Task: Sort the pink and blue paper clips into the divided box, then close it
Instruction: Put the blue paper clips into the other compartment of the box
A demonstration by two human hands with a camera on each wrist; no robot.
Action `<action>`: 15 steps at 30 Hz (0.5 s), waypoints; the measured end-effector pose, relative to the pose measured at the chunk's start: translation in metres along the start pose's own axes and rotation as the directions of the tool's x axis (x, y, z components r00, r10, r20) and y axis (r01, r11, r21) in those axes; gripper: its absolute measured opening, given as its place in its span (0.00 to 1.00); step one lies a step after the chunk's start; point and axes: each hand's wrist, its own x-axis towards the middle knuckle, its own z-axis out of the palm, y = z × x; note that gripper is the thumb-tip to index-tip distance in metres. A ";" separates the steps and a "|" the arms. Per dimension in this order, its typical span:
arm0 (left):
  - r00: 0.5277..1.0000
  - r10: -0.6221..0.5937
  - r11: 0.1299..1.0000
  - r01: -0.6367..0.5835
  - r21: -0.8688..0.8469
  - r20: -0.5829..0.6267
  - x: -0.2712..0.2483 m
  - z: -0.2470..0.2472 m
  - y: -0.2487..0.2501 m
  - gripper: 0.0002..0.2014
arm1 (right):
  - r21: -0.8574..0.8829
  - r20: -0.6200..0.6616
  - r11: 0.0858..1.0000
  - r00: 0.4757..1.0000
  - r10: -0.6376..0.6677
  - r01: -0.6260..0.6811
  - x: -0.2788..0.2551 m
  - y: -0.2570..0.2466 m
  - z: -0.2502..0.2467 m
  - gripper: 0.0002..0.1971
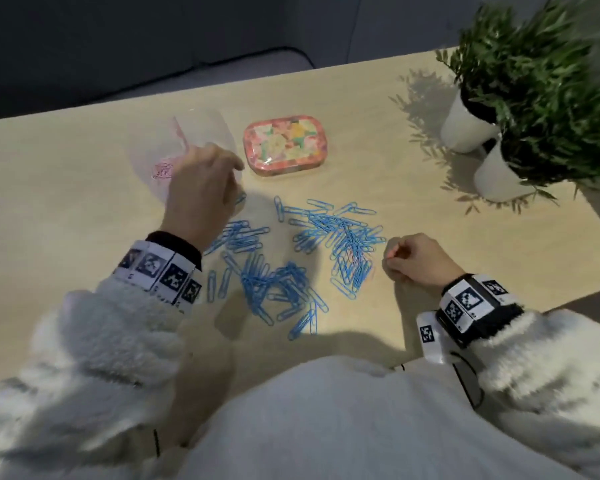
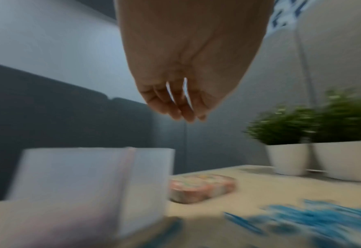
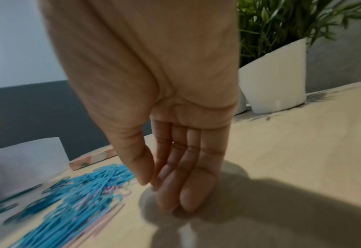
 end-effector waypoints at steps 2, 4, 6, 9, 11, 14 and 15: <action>0.962 0.178 0.984 -0.172 -0.046 0.208 -0.015 0.023 0.035 0.14 | -0.052 -0.015 0.999 1.000 -0.010 0.009 -0.002 -0.003 0.009 0.11; 0.873 0.333 0.943 -0.299 -0.148 0.355 -0.029 0.048 0.064 0.17 | -0.069 0.010 0.997 0.999 -0.033 0.033 -0.004 -0.010 0.015 0.09; 0.764 0.478 0.878 -0.405 -0.254 0.434 -0.039 0.068 0.086 0.19 | -0.069 0.051 0.994 0.995 -0.082 0.086 -0.007 -0.017 0.020 0.14; 0.639 0.606 0.792 -0.537 -0.289 0.474 -0.049 0.080 0.105 0.17 | -0.126 0.029 0.976 0.984 -0.173 0.175 -0.011 -0.019 0.026 0.18; 0.614 0.624 0.772 -0.580 -0.260 0.483 -0.055 0.085 0.108 0.12 | -0.119 0.010 0.969 0.976 -0.218 0.218 -0.012 -0.015 0.029 0.18; 0.633 0.586 0.806 -0.523 -0.279 0.506 -0.060 0.085 0.101 0.11 | -0.065 -0.023 0.971 0.972 -0.233 0.231 -0.014 -0.005 0.032 0.14; 0.653 0.560 0.826 -0.487 -0.284 0.510 -0.060 0.084 0.097 0.13 | -0.052 -0.036 0.973 0.973 -0.228 0.226 -0.015 -0.003 0.032 0.14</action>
